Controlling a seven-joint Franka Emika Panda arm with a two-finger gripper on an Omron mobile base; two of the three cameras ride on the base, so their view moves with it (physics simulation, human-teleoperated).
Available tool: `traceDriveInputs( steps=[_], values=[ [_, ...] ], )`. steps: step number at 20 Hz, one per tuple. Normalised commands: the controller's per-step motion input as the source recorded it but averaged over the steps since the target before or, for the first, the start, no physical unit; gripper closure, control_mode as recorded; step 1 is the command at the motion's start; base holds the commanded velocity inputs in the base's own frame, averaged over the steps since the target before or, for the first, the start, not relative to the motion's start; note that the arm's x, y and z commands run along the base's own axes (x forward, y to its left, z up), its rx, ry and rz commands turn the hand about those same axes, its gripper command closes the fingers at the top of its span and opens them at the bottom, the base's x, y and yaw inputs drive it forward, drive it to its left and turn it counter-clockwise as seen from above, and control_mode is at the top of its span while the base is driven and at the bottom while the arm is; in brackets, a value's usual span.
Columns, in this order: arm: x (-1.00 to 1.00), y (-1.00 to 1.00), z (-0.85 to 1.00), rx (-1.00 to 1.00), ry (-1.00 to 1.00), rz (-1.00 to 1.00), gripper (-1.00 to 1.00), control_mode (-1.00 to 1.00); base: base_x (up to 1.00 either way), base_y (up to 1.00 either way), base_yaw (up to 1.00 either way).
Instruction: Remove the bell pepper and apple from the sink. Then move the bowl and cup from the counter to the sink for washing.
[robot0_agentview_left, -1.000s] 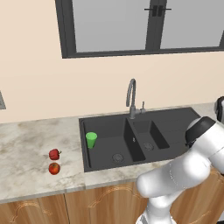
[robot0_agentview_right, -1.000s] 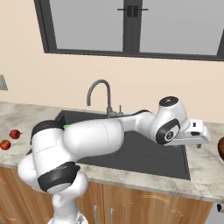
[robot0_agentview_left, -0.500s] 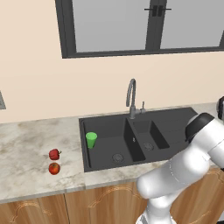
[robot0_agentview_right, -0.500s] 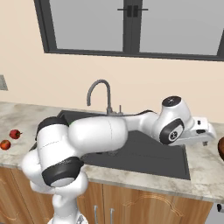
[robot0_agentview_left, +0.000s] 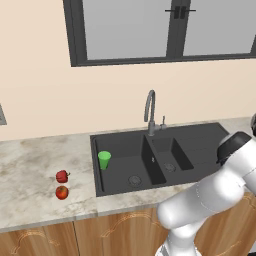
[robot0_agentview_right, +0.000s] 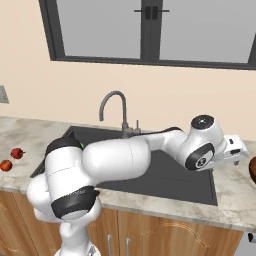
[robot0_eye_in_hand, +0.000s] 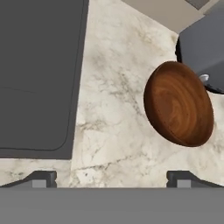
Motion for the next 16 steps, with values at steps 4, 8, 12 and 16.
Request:
traceDriveInputs(
  steps=[4,8,12,16],
  values=[
    [0.00,-0.16,0.02,-0.07,0.12,0.06,-1.00,-1.00,0.00,0.00,0.00],
    [0.04,-0.17,0.00,-0.09,0.14,0.00,-1.00,-1.00,0.00,0.00,0.00],
    [0.06,-0.12,-0.02,-0.03,0.16,0.00,-1.00,-1.00,0.00,0.00,0.00],
    [0.02,-0.04,-0.04,0.00,0.06,0.00,-1.00,-1.00,0.00,0.00,0.00]
  ],
)
